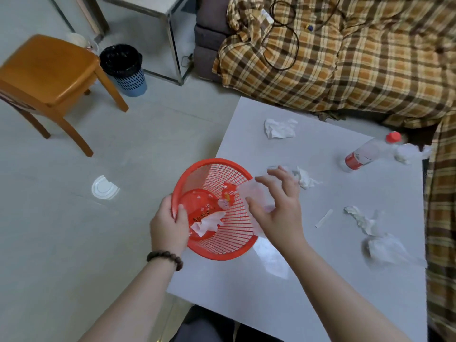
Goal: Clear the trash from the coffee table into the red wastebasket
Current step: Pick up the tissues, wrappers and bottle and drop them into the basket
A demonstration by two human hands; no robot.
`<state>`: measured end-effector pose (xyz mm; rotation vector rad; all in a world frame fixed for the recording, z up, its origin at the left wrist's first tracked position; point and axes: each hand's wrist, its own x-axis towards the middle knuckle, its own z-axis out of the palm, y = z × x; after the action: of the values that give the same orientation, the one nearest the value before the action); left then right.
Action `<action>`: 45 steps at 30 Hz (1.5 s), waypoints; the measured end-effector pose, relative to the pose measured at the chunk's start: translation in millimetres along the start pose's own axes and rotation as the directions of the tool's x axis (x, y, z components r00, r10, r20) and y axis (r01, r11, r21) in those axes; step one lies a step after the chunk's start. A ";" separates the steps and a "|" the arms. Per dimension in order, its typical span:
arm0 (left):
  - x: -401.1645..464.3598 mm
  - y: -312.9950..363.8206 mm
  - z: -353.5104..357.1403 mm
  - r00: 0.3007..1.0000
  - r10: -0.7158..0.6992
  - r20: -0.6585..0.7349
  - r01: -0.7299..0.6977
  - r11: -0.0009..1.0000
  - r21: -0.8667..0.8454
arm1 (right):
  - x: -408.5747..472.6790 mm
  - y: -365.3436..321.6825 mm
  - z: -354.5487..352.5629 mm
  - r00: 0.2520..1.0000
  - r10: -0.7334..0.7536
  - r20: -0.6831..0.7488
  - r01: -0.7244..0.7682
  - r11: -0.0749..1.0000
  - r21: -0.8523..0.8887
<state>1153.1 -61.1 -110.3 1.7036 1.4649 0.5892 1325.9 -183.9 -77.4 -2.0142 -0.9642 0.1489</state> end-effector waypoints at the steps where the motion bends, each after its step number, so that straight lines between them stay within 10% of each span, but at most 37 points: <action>1: -8.1 7.2 3.5 1.000 0.024 0.017 -0.023 1.000 -0.012 | -5.6 -8.3 -3.4 1.000 -0.020 0.014 0.020 1.000 0.017; 9: -67.9 48.6 20.4 0.962 0.182 0.205 -0.159 0.980 -0.124 | -39.5 -11.3 1.6 0.973 0.029 0.228 0.021 0.976 -0.216; 19: -94.8 76.7 26.9 0.910 0.307 0.277 -0.262 0.947 -0.187 | -52.3 30.8 -8.9 0.757 0.391 0.523 -0.089 0.855 -0.511; 35: -232.0 72.7 111.9 0.987 0.162 0.019 -0.162 0.986 0.030 | -167.7 126.7 -237.2 0.932 0.218 0.290 -0.181 0.972 -0.149; 45: -332.9 59.1 133.4 0.994 0.045 -0.098 -0.031 0.989 0.147 | -277.0 276.1 -307.4 0.665 0.557 0.498 -0.332 0.817 -0.471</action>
<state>1217.4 -418.3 -90.3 1.8411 1.5828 0.6091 1426.8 -663.2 -164.2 -2.5784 -0.8779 1.0543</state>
